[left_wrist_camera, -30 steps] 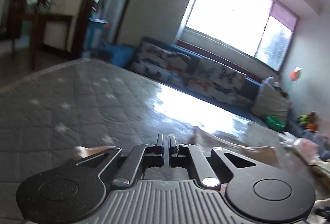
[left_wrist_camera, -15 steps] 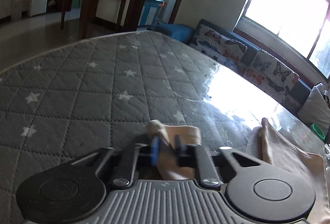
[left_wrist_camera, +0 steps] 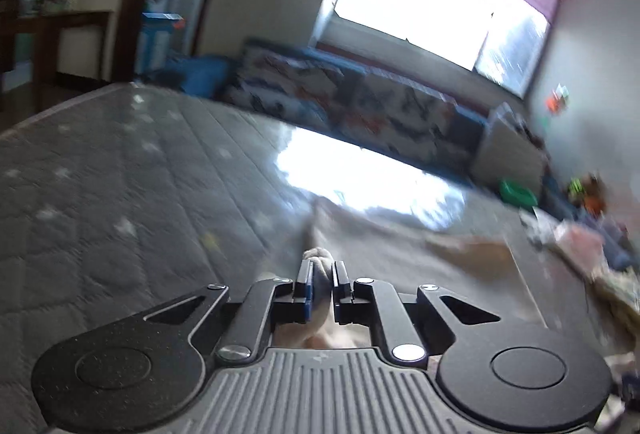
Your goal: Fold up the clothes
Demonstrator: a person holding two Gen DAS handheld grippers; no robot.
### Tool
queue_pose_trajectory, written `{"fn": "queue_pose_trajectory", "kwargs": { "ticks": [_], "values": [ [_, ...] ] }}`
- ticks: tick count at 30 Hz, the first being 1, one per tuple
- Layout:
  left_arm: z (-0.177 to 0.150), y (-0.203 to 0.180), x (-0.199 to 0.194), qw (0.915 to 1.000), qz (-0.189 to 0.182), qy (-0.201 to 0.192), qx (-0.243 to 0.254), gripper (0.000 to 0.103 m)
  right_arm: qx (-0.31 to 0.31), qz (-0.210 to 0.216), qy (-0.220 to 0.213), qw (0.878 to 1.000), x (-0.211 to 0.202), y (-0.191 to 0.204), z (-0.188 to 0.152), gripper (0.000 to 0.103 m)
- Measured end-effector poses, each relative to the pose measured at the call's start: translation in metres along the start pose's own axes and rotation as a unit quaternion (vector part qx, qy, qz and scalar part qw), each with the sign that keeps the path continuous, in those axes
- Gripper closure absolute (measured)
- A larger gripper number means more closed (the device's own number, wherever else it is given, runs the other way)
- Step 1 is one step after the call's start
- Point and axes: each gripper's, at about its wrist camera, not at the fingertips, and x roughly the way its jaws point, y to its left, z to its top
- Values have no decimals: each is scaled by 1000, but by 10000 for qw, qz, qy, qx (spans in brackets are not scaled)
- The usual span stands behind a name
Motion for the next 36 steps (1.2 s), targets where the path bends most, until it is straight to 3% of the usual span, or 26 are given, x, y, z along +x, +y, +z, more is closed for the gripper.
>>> {"fn": "queue_pose_trajectory", "kwargs": {
  "ticks": [2,7,10,12,15,18,21,24,25,28,33,36],
  "values": [
    [-7,-5,0,9994,-148,155,266,86,2,9,3,10000,0,0,0,19],
    [-3,2,-15,9968,-505,76,608,85,-9,11,12,10000,0,0,0,18],
    [8,16,-13,9985,-102,-14,544,85,-20,27,19,10000,1,0,0,16],
    [12,27,0,9984,120,160,527,85,-43,23,28,10000,1,1,0,16],
    [12,32,19,9963,94,485,706,80,-28,34,24,10000,1,1,0,15],
    [9,29,33,9936,0,723,873,60,-39,26,33,10000,2,1,0,15],
    [7,28,38,9916,-1,787,1029,59,-58,21,42,10000,2,2,0,14],
    [5,28,38,9912,35,714,1111,62,-58,23,44,10000,2,1,0,14],
    [7,32,32,9932,144,584,995,80,-60,23,46,10000,2,1,0,14],
    [11,47,13,9966,471,193,645,96,-69,17,50,10000,3,2,1,13],
    [19,71,-19,9938,1012,-459,58,98,-68,15,52,10000,3,2,0,12],
    [18,95,-47,9832,1590,-811,-394,98,-103,41,82,9999,4,3,0,8]
  ]
}}
